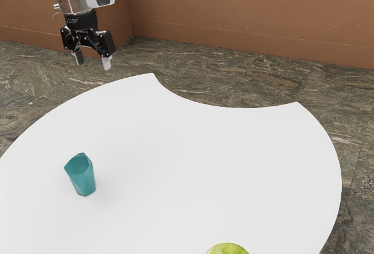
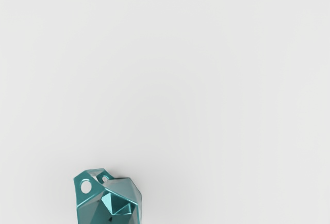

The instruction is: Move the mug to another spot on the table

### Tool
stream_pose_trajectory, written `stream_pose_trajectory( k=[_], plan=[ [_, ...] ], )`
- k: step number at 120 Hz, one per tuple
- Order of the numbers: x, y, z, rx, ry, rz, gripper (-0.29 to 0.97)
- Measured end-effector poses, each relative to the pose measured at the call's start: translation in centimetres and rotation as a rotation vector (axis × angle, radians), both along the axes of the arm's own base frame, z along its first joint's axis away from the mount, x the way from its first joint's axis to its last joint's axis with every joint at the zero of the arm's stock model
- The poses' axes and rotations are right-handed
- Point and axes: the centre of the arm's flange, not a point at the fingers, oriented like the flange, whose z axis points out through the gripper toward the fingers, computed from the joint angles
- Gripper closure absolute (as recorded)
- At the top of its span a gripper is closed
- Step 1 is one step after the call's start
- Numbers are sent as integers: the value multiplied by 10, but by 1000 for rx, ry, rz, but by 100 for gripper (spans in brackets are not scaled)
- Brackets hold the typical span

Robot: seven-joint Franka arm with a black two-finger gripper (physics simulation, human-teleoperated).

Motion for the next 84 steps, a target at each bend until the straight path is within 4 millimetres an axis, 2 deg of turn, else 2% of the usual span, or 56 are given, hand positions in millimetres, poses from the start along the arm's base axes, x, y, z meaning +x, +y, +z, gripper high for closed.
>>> stream_pose_trajectory(
  k=[40, 45, 51, 66, 72, 84],
  plan=[
    [0, -1, 0, -5, -1, 12, 0],
    [0, 4, -1, -6, 1, 30, 0],
    [-1, 24, -6, -7, 10, 76, 0],
    [-8, 105, -32, -15, 54, 238, 0],
    [-8, 125, -44, -21, 73, 279, 0],
    [-6, 161, -81, -39, 132, 351, 0]
  ],
)
